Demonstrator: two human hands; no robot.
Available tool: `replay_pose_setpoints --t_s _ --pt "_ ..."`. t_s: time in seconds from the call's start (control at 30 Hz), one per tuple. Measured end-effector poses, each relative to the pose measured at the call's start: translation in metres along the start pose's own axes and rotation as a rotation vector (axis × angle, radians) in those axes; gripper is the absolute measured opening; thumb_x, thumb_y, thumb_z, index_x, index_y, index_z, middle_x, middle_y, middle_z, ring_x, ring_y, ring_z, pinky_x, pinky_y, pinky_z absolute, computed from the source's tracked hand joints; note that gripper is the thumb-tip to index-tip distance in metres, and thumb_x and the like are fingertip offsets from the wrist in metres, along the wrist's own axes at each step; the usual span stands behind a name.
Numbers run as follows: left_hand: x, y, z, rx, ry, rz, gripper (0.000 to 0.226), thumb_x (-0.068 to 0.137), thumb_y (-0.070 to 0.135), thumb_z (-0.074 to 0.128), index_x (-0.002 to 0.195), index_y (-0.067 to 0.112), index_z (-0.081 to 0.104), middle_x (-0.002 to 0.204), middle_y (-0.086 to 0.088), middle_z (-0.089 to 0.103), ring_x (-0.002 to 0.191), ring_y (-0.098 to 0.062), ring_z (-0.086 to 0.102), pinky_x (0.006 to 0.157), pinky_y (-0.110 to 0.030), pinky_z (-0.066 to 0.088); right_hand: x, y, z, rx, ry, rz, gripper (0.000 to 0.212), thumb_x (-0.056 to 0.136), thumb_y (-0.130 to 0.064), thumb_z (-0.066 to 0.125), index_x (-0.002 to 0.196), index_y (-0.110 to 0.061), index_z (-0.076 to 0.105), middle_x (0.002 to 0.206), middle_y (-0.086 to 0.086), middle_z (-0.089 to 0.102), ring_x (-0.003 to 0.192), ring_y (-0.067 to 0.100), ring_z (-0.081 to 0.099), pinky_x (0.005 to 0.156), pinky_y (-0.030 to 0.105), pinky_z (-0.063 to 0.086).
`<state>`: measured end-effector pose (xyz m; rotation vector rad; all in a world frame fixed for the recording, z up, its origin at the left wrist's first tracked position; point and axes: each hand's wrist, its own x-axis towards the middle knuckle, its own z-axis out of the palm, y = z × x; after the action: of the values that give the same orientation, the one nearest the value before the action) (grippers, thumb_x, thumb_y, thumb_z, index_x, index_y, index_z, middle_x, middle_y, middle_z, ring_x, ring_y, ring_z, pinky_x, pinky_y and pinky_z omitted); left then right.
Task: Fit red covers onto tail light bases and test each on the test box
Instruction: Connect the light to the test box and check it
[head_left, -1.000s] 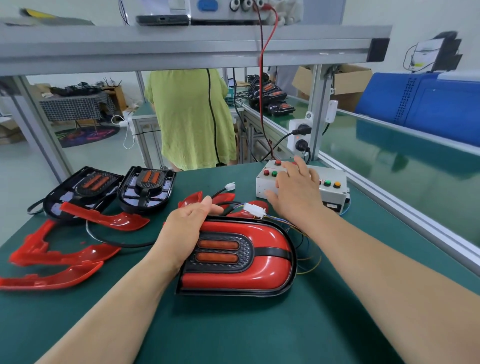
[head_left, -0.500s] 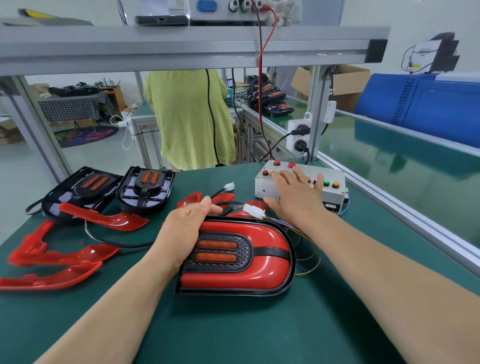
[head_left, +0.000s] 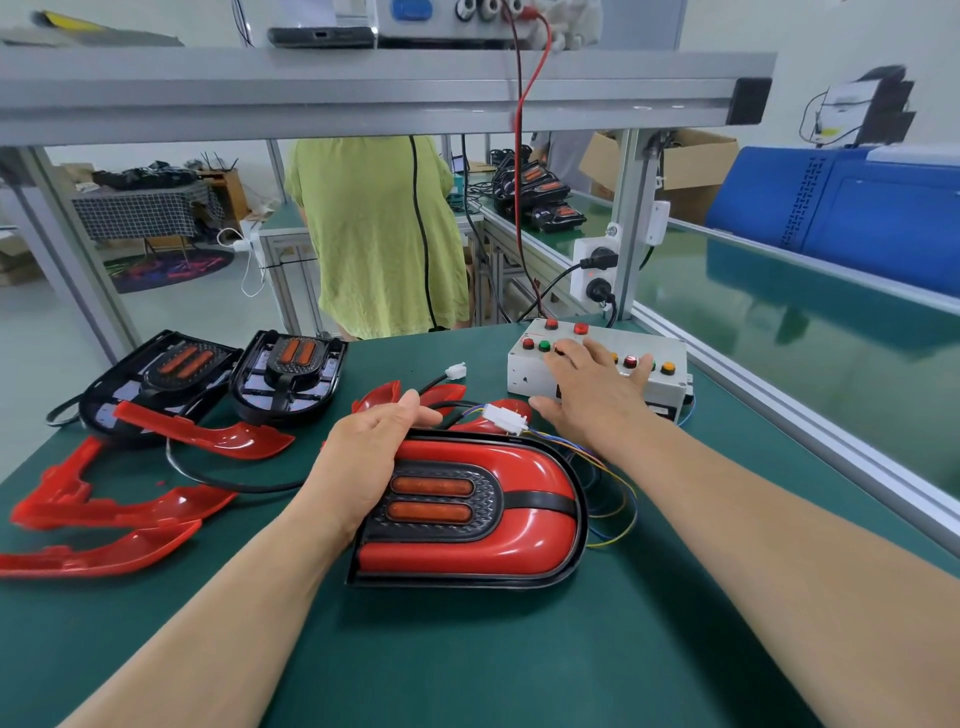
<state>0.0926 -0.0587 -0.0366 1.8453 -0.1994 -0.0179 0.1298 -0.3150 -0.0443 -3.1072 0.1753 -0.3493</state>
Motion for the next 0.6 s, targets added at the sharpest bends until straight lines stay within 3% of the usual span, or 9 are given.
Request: replay_pose_setpoints --t_s 0.4,0.53,0.6 --pt "-0.0008 0.0003 -0.0011 0.001 -0.017 -0.003 0.037 0.1 0.052 0.045 0.089 0.039 0.078 0.089 0.01 0.077 0.08 -0.013 0.074 0.069 -0.026 0.055 0.0023 0.0022 0.0003 -0.021 -0.038 -0.021 0.065 0.098 -0.055 0.042 0.154 -0.029 0.022 0.164 -0.007 0.009 0.151 0.022 0.003 0.105 0.079 0.002" --pt "-0.0009 0.0052 -0.0008 0.142 0.008 0.059 0.039 0.105 0.04 0.041 0.093 0.036 0.078 0.094 0.014 0.075 0.097 -0.016 0.07 0.096 -0.039 0.051 0.002 0.0025 -0.0023 -0.038 -0.06 -0.034 0.066 0.098 -0.056 0.041 0.155 -0.03 0.018 0.164 -0.007 0.007 0.152 0.022 0.001 0.104 0.08 0.002" --pt "-0.0017 0.0072 -0.001 0.091 -0.013 0.022 0.038 0.104 0.041 0.042 0.095 0.034 0.078 0.099 0.011 0.076 0.102 -0.017 0.069 0.101 -0.043 0.049 0.001 0.0033 -0.0034 -0.042 -0.062 -0.045 0.067 0.098 -0.056 0.041 0.155 -0.03 0.018 0.164 -0.007 0.006 0.152 0.022 0.001 0.104 0.08 0.003"
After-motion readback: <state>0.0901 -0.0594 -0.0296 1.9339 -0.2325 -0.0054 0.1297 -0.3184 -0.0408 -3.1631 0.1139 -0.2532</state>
